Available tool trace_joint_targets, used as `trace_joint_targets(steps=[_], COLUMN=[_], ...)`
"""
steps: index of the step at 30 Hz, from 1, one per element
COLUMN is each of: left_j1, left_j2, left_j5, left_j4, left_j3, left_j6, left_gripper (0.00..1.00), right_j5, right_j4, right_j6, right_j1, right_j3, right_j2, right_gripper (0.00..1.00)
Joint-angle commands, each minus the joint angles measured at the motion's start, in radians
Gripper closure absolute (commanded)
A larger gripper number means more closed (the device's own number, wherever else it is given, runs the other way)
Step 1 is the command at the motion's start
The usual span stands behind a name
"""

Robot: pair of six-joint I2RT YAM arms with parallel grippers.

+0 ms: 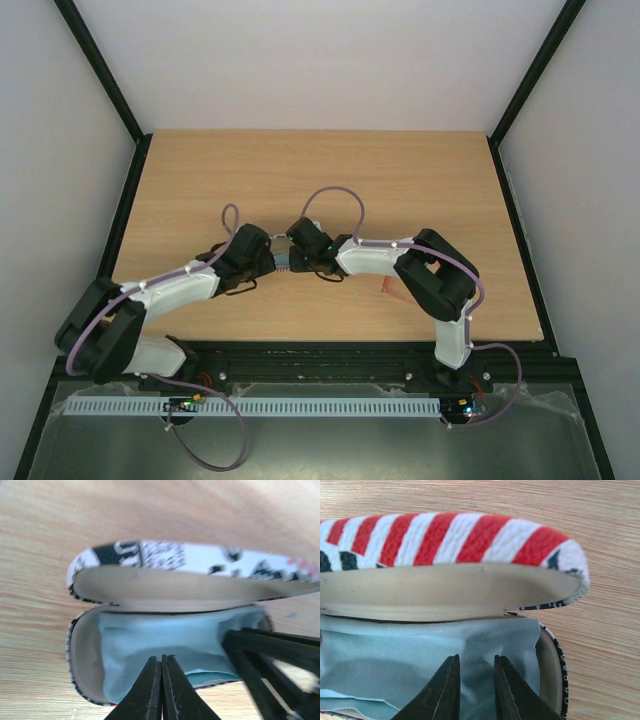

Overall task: Organize the sunglasses
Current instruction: Place the glasses cleaning cloth in the sunglasses case.

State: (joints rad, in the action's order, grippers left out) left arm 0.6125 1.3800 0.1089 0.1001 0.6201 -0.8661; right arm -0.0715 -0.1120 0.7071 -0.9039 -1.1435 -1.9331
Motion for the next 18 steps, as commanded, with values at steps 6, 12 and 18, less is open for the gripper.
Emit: trace_joint_targets(steps=[6, 12, 18], left_j1=[0.004, 0.010, 0.014], left_j2=[-0.101, -0.035, 0.029], left_j5=[0.054, 0.048, 0.052], left_j4=[-0.007, -0.033, -0.065], left_j3=[0.024, -0.002, -0.026], left_j6=[-0.015, -0.034, -0.049], left_gripper=[0.94, 0.95, 0.95], right_j5=[0.009, 0.019, 0.038], right_j4=[-0.013, 0.041, 0.097], right_j6=[-0.001, -0.016, -0.031], right_j1=[-0.004, -0.013, -0.020], right_j3=[0.024, 0.068, 0.110], right_j2=[0.021, 0.043, 0.048], right_gripper=[0.81, 0.80, 0.78])
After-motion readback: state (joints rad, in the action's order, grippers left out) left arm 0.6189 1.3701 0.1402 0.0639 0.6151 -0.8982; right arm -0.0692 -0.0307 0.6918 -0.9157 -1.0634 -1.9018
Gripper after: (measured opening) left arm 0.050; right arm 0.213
